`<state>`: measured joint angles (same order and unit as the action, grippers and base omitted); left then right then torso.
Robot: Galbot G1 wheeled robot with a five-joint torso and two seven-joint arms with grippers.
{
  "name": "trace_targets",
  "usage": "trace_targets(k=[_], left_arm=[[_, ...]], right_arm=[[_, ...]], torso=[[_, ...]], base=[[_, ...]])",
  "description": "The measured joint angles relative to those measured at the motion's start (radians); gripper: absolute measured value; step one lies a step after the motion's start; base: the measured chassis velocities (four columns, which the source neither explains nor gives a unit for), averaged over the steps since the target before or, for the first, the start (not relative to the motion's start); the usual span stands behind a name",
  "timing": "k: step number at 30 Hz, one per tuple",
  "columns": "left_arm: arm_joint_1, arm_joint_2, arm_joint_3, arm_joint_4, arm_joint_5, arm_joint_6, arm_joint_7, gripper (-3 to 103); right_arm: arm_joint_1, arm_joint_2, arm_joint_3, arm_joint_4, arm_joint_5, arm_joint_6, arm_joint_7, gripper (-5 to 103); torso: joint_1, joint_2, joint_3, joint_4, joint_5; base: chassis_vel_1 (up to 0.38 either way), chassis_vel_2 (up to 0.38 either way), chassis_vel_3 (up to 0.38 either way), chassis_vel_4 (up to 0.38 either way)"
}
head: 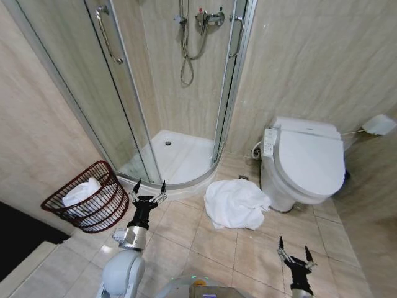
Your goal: Discard the used towel into the hamper.
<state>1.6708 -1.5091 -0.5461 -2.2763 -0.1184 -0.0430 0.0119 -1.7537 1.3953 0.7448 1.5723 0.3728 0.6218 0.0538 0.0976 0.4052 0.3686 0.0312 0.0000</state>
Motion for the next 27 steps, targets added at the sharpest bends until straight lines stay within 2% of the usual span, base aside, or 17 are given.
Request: trace_targets(k=[10,13,21,27], left_arm=[[0.000,0.000,0.000,0.000,0.000,0.000,0.000,100],[0.000,0.000,0.000,0.000,0.000,0.000,0.000,100],[0.000,0.000,0.000,0.000,0.000,0.000,0.000,100],[0.000,0.000,0.000,0.000,0.000,0.000,0.000,100]], right_arm=[[0.072,-0.083,0.003,-0.055,0.048,-0.016,-0.033,100],[0.126,-0.138,-0.006,-0.096,0.100,-0.030,-0.086,100],[0.251,-0.234,-0.046,-0.220,0.143,-0.033,-0.206,100],[0.339,-0.270,-0.083,-0.299,0.145,-0.033,-0.240,100]], torso=[[-0.013,-0.037,-0.024,-0.0002,0.0001],[-0.018,-0.054,-0.035,0.0001,0.0001],[-0.028,-0.085,-0.057,0.0000,0.0003],[-0.033,-0.105,-0.072,0.0000,0.0002]], base=[[0.000,0.000,0.000,0.000],[0.000,0.000,0.000,0.000],[0.000,0.000,0.000,0.000],[0.000,0.000,0.000,0.000]])
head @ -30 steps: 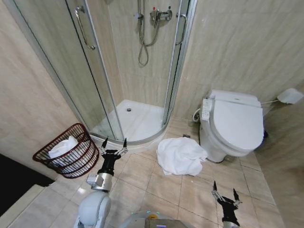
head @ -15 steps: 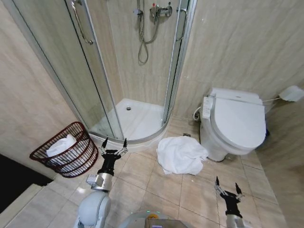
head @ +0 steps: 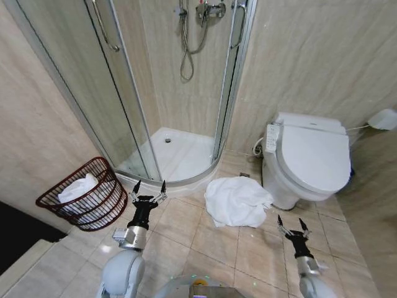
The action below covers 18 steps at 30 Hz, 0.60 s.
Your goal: Discard the used towel into the hamper.
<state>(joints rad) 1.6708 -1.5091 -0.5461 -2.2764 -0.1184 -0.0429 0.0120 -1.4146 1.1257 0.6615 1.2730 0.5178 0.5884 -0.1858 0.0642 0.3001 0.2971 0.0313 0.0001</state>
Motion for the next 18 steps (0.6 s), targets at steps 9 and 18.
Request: trace_targets(k=[9,18], left_arm=[[0.000,0.000,0.000,0.000,0.000,0.000,0.000,100],[0.000,0.000,0.000,0.000,0.000,0.000,0.000,100]], right_arm=[[0.131,-0.048,-0.070,-0.129,0.018,0.000,-0.071,100],[0.300,-0.061,-0.162,-0.299,0.029,0.025,-0.098,100]], torso=[[-0.012,-0.035,-0.023,-0.0003,-0.0003],[-0.016,-0.051,-0.035,0.0000,-0.0002]], base=[[0.000,0.000,0.000,0.000],[0.000,0.000,0.000,0.000]])
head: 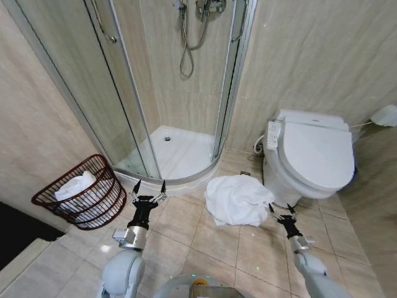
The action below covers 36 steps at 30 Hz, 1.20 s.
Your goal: Discard the used towel into the hamper.
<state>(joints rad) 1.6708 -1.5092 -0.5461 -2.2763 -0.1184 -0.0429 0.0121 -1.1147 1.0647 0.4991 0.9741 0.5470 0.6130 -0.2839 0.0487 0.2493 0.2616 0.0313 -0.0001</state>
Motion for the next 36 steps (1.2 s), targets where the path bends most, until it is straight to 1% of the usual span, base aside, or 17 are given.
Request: trace_targets(k=[3,4,6,7,11,17,21,22,23,24,25,26,27,29,30,33,36], left_arm=[[0.000,0.000,0.000,0.000,0.000,0.000,0.000,100],[0.000,0.000,0.000,0.000,0.000,0.000,0.000,100],[0.000,0.000,0.000,0.000,0.000,0.000,0.000,100],[0.000,0.000,0.000,0.000,0.000,0.000,0.000,100],[0.000,0.000,0.000,0.000,0.000,0.000,0.000,100],[0.000,0.000,0.000,0.000,0.000,0.000,0.000,100],[0.000,0.000,0.000,0.000,0.000,0.000,0.000,100],[0.000,0.000,0.000,0.000,0.000,0.000,0.000,100],[0.000,0.000,0.000,0.000,0.000,0.000,0.000,100],[0.000,0.000,0.000,0.000,0.000,0.000,0.000,100],[0.000,0.000,0.000,0.000,0.000,0.000,0.000,100],[0.000,0.000,0.000,0.000,0.000,0.000,0.000,100],[0.000,0.000,0.000,0.000,0.000,0.000,0.000,100],[0.000,0.000,0.000,0.000,0.000,0.000,0.000,100],[0.000,0.000,0.000,0.000,0.000,0.000,0.000,100],[0.000,0.000,0.000,0.000,0.000,0.000,0.000,100],[0.000,0.000,0.000,0.000,0.000,0.000,0.000,100]], right_arm=[[0.067,0.011,-0.025,-0.085,-0.016,0.043,0.000,100],[0.106,0.021,-0.040,-0.136,-0.026,0.087,0.002,100],[0.159,0.040,-0.061,-0.199,-0.082,0.163,0.066,100],[0.159,0.040,-0.061,-0.199,-0.082,0.163,0.066,100],[0.191,0.068,-0.103,-0.203,-0.187,0.195,0.223,100],[0.215,0.105,-0.082,-0.224,-0.276,0.209,0.241,100],[0.252,0.128,-0.060,-0.277,-0.308,0.209,0.215,100],[0.268,0.131,-0.056,-0.305,-0.288,0.208,0.173,100],[0.281,0.132,-0.051,-0.323,-0.256,0.188,0.120,100],[0.281,0.132,-0.051,-0.323,-0.256,0.188,0.120,100],[0.286,0.128,-0.050,-0.328,-0.202,0.141,0.050,100],[0.284,0.114,-0.062,-0.320,-0.116,0.042,-0.045,100],[0.288,0.097,-0.087,-0.321,-0.046,-0.037,-0.108,100],[0.324,0.088,-0.095,-0.363,0.019,-0.132,-0.200,100],[0.324,0.088,-0.095,-0.363,0.019,-0.132,-0.200,100],[0.371,0.086,-0.094,-0.390,-0.012,-0.289,-0.247,100],[0.405,0.094,-0.094,-0.428,-0.055,-0.330,-0.265,100]], torso=[[0.000,0.000,0.000,0.0000,0.0000],[0.001,0.000,0.000,0.0000,0.0001],[0.001,0.002,0.001,0.0002,0.0003],[0.001,0.002,0.001,0.0002,0.0003],[0.002,0.004,0.002,0.0000,0.0003],[0.002,0.006,0.004,0.0000,0.0003],[0.003,0.007,0.004,-0.0001,-0.0001],[0.003,0.007,0.005,0.0000,0.0004],[0.003,0.008,0.005,0.0000,0.0002],[0.003,0.008,0.005,0.0000,0.0002],[0.003,0.008,0.005,0.0003,-0.0002],[0.003,0.008,0.005,0.0002,0.0002],[0.003,0.009,0.005,-0.0004,0.0002],[0.003,0.009,0.006,-0.0005,-0.0002],[0.003,0.009,0.006,-0.0005,-0.0002],[0.004,0.009,0.006,0.0001,0.0000],[0.004,0.010,0.006,0.0001,0.0000]], base=[[0.000,0.000,0.000,0.000],[0.000,0.000,0.000,0.000],[0.000,0.000,0.000,0.000],[0.000,0.000,0.000,0.000],[0.000,0.000,0.000,0.000],[0.000,0.000,0.000,0.000],[0.000,0.000,0.000,0.000],[0.000,0.000,0.000,0.000],[0.000,0.000,0.000,0.000],[0.000,0.000,0.000,0.000],[0.000,0.000,0.000,0.000],[0.000,0.000,0.000,0.000],[0.000,0.000,0.000,0.000],[0.000,0.000,0.000,0.000],[0.000,0.000,0.000,0.000],[0.000,0.000,0.000,0.000],[0.000,0.000,0.000,0.000]])
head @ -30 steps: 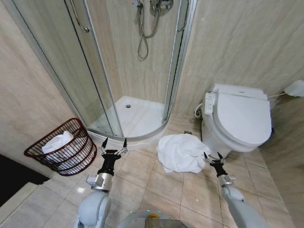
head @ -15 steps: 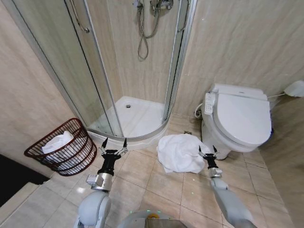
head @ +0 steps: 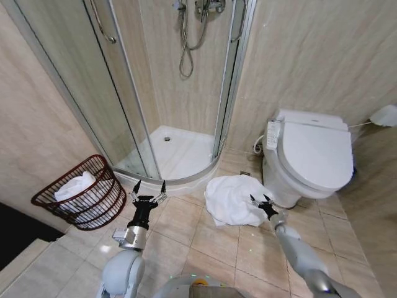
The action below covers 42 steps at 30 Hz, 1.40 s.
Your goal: Discard the used towel into the hamper.
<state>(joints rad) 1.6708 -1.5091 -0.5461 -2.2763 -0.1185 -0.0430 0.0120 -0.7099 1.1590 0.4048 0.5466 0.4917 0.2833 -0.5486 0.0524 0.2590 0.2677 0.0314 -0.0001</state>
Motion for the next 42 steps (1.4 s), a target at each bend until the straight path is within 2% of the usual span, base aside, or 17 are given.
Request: trace_targets(k=[3,5,6,8,9,13,20,26,29,42], left_arm=[[0.000,0.000,0.000,0.000,0.000,0.000,0.000,100],[0.000,0.000,0.000,0.000,0.000,0.000,0.000,100],[0.000,0.000,0.000,0.000,0.000,0.000,0.000,100],[0.000,0.000,0.000,0.000,0.000,0.000,0.000,100],[0.000,0.000,0.000,0.000,0.000,0.000,0.000,100],[0.000,0.000,0.000,0.000,0.000,0.000,0.000,100],[0.000,0.000,0.000,0.000,0.000,0.000,0.000,100],[0.000,0.000,0.000,0.000,0.000,0.000,0.000,100],[0.000,0.000,0.000,0.000,0.000,0.000,0.000,100],[0.000,0.000,0.000,0.000,0.000,0.000,0.000,100]], right_arm=[[0.036,0.010,0.001,-0.045,-0.073,-0.041,-0.015,100],[0.084,0.026,0.001,-0.104,-0.188,-0.083,-0.010,100],[0.084,0.026,0.001,-0.104,-0.188,-0.083,-0.010,100],[0.117,0.043,0.001,-0.148,-0.270,-0.108,0.017,100],[0.117,0.043,0.001,-0.148,-0.270,-0.108,0.017,100],[0.155,0.078,0.002,-0.228,-0.397,-0.125,0.086,100],[0.183,0.119,0.000,-0.287,-0.503,-0.177,0.189,100],[0.161,0.124,-0.001,-0.243,-0.487,-0.163,0.206,100],[0.129,0.114,-0.004,-0.208,-0.447,-0.123,0.203,100],[0.019,0.115,0.003,-0.099,-0.358,-0.055,0.208,100]], torso=[[0.000,0.000,0.000,0.0000,0.0003],[0.000,0.001,0.000,-0.0002,-0.0002],[0.000,0.001,0.000,-0.0002,-0.0002],[0.000,0.001,0.001,0.0000,0.0002],[0.000,0.001,0.001,0.0000,0.0002],[0.000,0.001,0.001,-0.0001,0.0001],[0.000,0.002,0.001,-0.0001,0.0000],[0.000,0.002,0.001,-0.0001,-0.0001],[0.000,0.002,0.001,-0.0003,-0.0001],[0.003,0.011,0.007,-0.0005,0.0005]], base=[[0.000,0.000,0.000,0.000],[0.000,0.000,0.000,0.000],[0.000,0.000,0.000,0.000],[0.000,0.000,0.000,0.000],[0.000,0.000,0.000,0.000],[0.000,0.000,0.000,0.000],[0.000,0.000,0.000,0.000],[0.000,0.000,0.000,0.000],[0.000,0.000,0.000,0.000],[0.000,0.000,0.000,0.000]])
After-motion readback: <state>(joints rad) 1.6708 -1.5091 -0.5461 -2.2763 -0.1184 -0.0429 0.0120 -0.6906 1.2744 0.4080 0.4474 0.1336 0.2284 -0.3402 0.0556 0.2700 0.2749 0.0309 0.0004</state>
